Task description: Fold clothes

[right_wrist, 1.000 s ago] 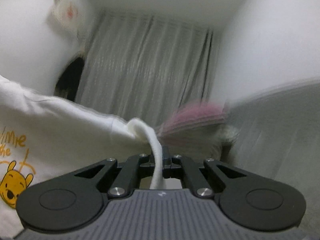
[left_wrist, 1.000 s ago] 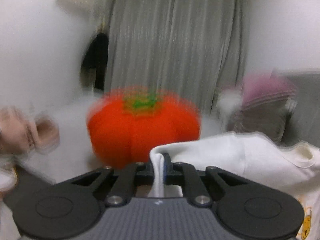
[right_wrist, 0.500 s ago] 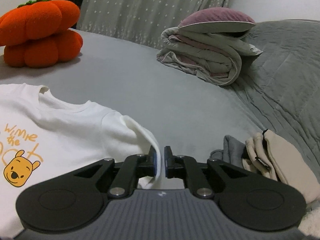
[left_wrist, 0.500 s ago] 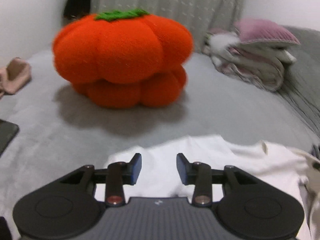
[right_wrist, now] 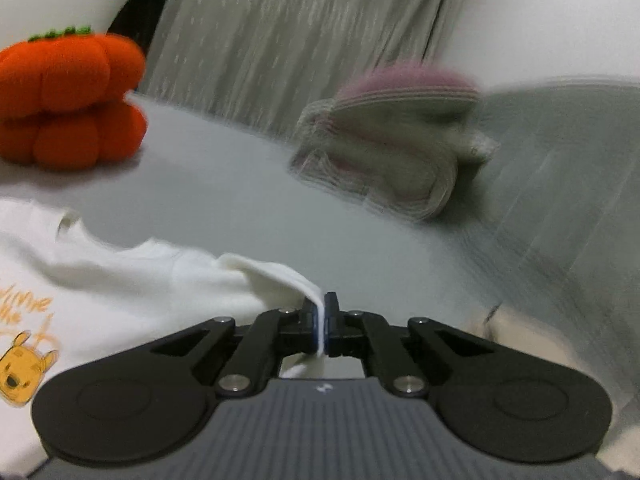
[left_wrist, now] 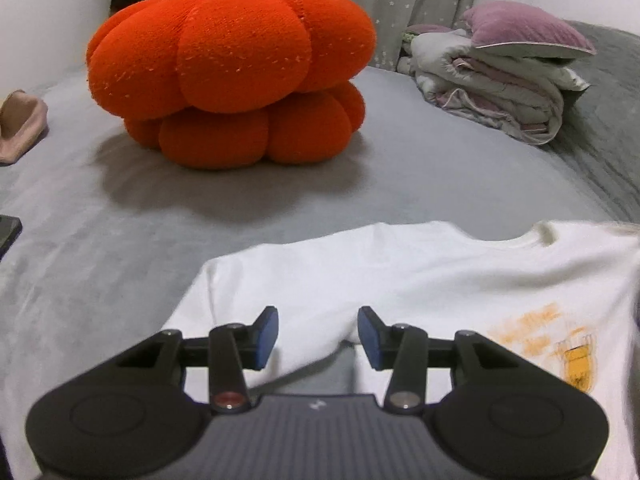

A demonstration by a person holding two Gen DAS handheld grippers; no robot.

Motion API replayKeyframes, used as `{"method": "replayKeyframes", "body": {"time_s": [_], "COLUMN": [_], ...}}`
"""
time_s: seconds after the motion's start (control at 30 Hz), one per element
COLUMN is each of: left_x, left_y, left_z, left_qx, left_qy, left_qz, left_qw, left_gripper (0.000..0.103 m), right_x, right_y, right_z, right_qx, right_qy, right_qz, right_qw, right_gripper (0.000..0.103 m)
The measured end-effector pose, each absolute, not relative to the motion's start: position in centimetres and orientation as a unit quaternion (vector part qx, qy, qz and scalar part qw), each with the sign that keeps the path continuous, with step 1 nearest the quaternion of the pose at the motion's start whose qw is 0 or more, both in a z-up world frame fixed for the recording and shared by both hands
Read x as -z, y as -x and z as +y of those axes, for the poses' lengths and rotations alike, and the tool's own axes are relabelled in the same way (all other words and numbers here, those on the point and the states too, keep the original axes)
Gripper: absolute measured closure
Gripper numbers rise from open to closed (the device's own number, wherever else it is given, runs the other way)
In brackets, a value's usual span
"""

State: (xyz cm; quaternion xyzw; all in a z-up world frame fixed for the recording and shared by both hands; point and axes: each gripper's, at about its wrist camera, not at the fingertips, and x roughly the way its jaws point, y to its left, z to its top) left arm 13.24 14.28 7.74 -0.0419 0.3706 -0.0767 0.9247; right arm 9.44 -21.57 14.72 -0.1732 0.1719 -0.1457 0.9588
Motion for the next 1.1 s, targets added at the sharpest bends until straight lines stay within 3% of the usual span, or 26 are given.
{"method": "replayKeyframes", "body": {"time_s": [0.13,0.23,0.27,0.3,0.37,0.4,0.43,0.57,0.7,0.77,0.8,0.87,0.9,0.93,1.1], "left_x": [-7.1,-7.8,-8.3,-8.8,-9.5,-9.8,-9.8,-8.6,-6.7,-5.6,-5.2,-4.6,-4.4,-4.4,-5.9], "left_y": [-14.0,-14.3,-14.4,-14.7,-15.8,-16.4,-17.3,-20.6,-23.2,-24.8,-25.0,-25.2,-25.1,-24.9,-23.4], "left_z": [14.4,15.2,15.5,15.8,16.0,16.1,15.7,12.9,9.3,8.7,8.4,7.8,7.5,7.4,7.8], "left_qx": [0.054,0.055,0.058,0.067,0.085,0.094,0.103,0.167,0.183,0.181,0.185,0.191,0.193,0.191,0.147], "left_qy": [0.012,0.016,0.019,0.028,0.044,0.050,0.046,0.014,-0.097,-0.116,-0.118,-0.120,-0.120,-0.123,-0.103], "left_qz": [0.376,0.365,0.357,0.350,0.342,0.340,0.341,0.363,0.380,0.399,0.401,0.400,0.395,0.391,0.345], "left_qw": [0.925,0.929,0.932,0.934,0.935,0.934,0.933,0.917,0.902,0.892,0.889,0.889,0.890,0.892,0.921], "left_gripper": [0.058,0.056,0.051,0.047,0.039,0.039,0.039,0.039,0.039,0.042,0.057,0.074,0.090,0.097,0.100], "right_x": [-14.2,-10.4,-9.3,-9.1,-10.0,-10.9,-11.7,-13.5,-13.0,-12.4,-11.9,-10.7,-10.0,-9.3,-9.7], "right_y": [-11.3,-13.6,-14.0,-14.1,-13.9,-13.7,-13.6,-13.9,-17.3,-19.0,-19.8,-21.6,-22.3,-22.5,-20.5], "right_z": [-21.9,-22.9,-23.3,-23.6,-24.1,-24.4,-24.7,-26.2,-26.5,-26.5,-26.4,-26.6,-26.5,-26.3,-24.4], "right_qx": [0.151,0.128,0.117,0.108,0.097,0.094,0.083,0.024,-0.018,-0.033,-0.039,-0.053,-0.057,-0.059,-0.035], "right_qy": [0.176,0.170,0.162,0.155,0.142,0.128,0.108,0.038,0.043,0.049,0.048,0.041,0.043,0.050,0.123], "right_qz": [0.197,0.322,0.354,0.361,0.343,0.326,0.314,0.299,0.333,0.354,0.367,0.397,0.413,0.424,0.358], "right_qw": [0.953,0.923,0.914,0.913,0.923,0.932,0.940,0.953,0.942,0.933,0.928,0.915,0.908,0.902,0.925], "right_gripper": [0.101,0.100,0.100,0.095,0.073,0.053,0.046,0.046,0.047,0.054,0.060,0.076,0.093,0.096,0.100]}}
